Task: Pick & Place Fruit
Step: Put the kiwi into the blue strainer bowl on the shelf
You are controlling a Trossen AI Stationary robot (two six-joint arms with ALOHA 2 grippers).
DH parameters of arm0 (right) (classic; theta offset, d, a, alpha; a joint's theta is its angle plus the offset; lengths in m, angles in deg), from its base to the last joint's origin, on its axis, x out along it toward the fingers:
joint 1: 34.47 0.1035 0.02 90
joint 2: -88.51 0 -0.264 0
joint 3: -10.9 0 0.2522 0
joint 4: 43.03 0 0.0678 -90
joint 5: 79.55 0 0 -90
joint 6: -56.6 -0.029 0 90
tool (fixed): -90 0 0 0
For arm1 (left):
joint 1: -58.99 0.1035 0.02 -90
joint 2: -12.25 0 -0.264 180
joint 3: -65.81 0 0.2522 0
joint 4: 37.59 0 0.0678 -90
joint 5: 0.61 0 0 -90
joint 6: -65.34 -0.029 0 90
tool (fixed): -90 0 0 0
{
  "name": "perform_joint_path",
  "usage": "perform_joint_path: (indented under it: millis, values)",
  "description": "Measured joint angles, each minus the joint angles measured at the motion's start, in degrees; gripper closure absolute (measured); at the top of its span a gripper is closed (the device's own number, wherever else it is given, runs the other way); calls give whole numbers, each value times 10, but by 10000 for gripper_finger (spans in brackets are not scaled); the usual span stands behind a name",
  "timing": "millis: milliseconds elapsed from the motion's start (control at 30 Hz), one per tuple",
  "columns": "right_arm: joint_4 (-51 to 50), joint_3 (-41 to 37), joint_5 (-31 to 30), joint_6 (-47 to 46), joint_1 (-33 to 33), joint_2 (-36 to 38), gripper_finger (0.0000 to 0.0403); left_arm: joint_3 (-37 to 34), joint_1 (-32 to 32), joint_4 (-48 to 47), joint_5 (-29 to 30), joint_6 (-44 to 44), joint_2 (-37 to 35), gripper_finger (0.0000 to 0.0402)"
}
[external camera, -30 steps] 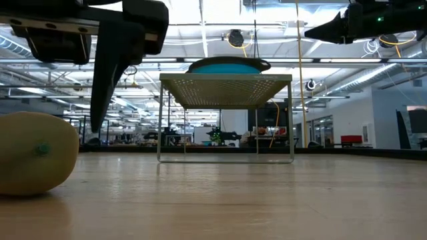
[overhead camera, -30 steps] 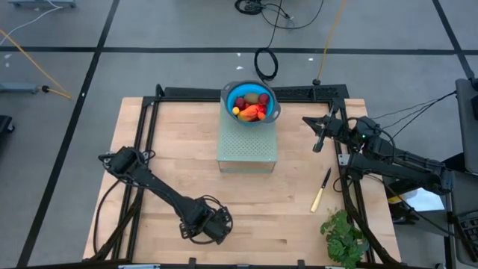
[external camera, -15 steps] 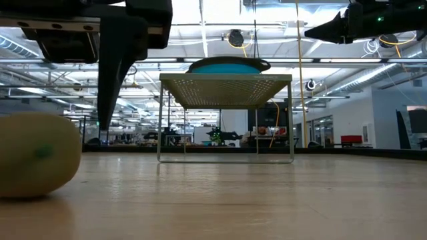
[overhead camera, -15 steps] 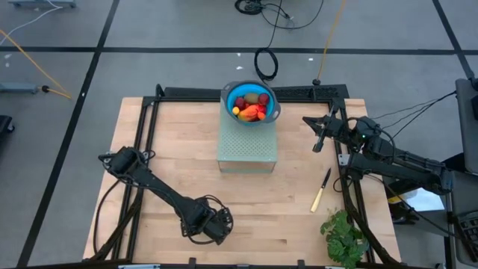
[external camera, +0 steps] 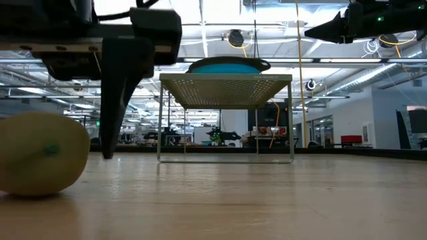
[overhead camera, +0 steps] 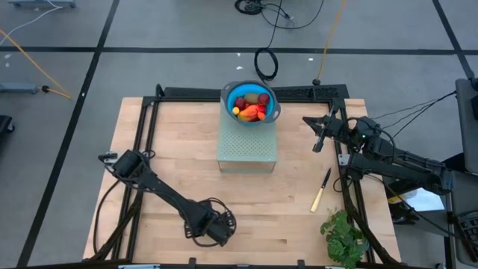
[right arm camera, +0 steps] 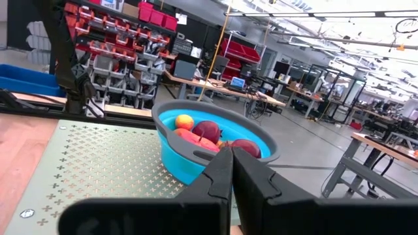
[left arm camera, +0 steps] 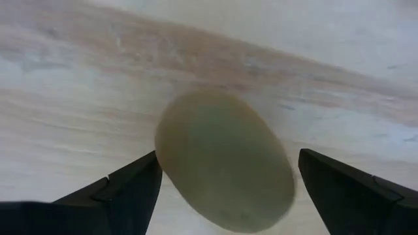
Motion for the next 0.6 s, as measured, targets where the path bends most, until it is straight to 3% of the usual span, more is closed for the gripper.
perform_joint_path:
  millis: [367,600]
  values:
    - [0,0,0,0,0,0,399,0,2,14,-31,18,22,79]
    - [0,0,0,0,0,0,399,0,2,12,-28,25,22,125]
